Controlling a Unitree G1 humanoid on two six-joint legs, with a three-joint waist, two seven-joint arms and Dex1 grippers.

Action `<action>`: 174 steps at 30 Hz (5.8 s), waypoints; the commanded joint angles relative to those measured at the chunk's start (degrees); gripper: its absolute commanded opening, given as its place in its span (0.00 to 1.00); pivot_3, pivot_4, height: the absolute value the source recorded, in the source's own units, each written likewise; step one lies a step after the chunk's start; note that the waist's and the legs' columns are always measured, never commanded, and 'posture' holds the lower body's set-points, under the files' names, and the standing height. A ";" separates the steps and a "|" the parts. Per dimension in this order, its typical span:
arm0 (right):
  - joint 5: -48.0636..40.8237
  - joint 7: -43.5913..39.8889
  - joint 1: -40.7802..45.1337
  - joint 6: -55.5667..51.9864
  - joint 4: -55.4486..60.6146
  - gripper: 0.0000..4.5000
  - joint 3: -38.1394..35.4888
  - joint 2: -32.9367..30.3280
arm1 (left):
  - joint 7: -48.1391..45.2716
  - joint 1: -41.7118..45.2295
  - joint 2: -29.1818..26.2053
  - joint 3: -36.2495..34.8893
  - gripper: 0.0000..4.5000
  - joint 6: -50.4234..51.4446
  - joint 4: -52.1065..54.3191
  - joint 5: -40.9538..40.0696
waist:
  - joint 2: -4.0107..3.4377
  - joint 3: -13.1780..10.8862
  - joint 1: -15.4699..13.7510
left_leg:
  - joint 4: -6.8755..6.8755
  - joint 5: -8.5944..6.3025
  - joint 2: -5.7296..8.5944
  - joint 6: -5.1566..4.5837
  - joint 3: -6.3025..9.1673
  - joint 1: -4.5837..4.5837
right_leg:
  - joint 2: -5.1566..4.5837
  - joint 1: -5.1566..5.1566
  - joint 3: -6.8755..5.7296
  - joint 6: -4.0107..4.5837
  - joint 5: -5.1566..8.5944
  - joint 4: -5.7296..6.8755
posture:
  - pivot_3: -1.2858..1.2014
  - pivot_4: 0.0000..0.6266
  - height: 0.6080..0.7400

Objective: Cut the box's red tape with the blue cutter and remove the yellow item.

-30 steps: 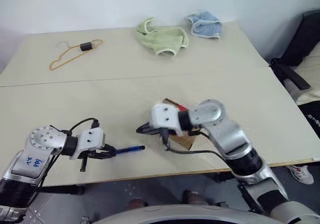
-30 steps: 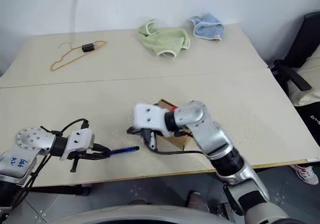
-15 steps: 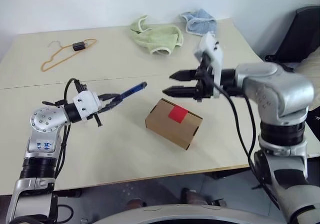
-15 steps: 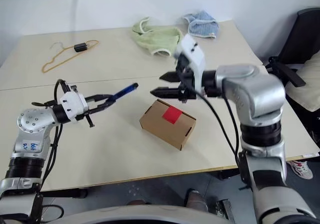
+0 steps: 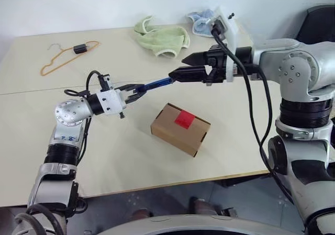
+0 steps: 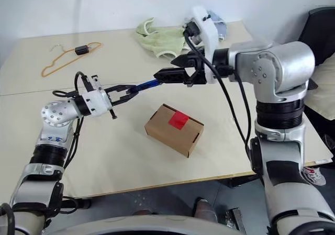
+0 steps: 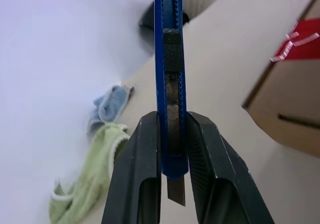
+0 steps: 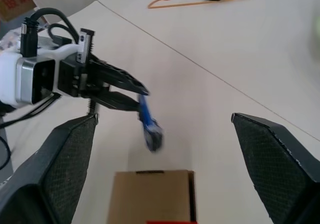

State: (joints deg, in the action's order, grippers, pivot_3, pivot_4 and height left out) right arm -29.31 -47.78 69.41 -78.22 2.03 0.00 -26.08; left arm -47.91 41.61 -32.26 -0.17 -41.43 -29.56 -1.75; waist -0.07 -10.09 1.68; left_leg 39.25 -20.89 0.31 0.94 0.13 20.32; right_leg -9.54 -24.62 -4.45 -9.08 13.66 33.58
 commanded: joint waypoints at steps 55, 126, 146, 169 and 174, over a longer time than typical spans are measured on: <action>-5.98 6.51 -4.02 0.97 7.10 0.03 -5.93 -10.91 | -6.51 -1.71 -3.30 -6.55 1.00 57.83 18.51 -22.41 | 0.13 -0.07 -1.12 | 0.01 -0.01 0.00 -0.02 0.03 0.09 | 0.00 -0.04 -0.01 -0.02 -0.02 -0.05 | 0.52 0.24 1.00; -11.00 13.08 -17.27 -0.39 22.24 0.03 0.52 -18.03 | -6.27 6.45 -2.12 16.64 0.00 105.48 32.07 -25.16 | 0.25 -0.14 -1.66 | 0.04 -0.03 0.01 -0.05 -0.01 0.07 | 0.00 -0.01 0.07 -0.02 -0.03 -0.08 | 0.52 0.24 1.00; -10.98 13.36 -19.26 -0.46 22.43 0.03 1.60 -18.29 | -5.06 6.93 -1.79 15.86 0.00 106.12 32.03 -25.12 | 0.25 -0.14 -1.73 | 0.11 -0.03 0.01 -0.05 -0.01 0.07 | 0.00 0.02 0.07 -0.02 -0.04 -0.06 | 0.52 0.24 1.00; -7.33 5.76 -15.72 2.10 18.47 0.03 9.73 -25.45 | -2.83 7.17 -0.71 16.32 0.00 109.00 31.42 -24.51 | 0.25 -0.14 -1.99 | 0.31 -0.06 0.01 -0.11 0.01 0.08 | 0.00 0.10 0.08 -0.04 -0.05 -0.03 | 0.52 0.24 1.00; -7.03 3.60 -13.34 2.03 17.39 0.03 10.68 -26.44 | -1.79 6.66 -0.31 16.35 0.00 109.47 31.51 -24.13 | 0.26 -0.14 -2.26 | 0.37 -0.08 0.01 -0.14 0.01 0.08 | 0.00 0.13 0.08 -0.05 -0.06 -0.04 | 0.52 0.24 1.00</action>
State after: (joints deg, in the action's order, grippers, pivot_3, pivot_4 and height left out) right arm -36.46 -42.97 54.71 -76.21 19.20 10.97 -51.21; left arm -51.45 48.90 -32.40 15.00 67.05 1.96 -27.26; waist 0.18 -10.23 -0.58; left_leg 39.63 -20.96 0.32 0.80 0.14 20.41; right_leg -9.54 -24.49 -4.38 -9.14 13.60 33.55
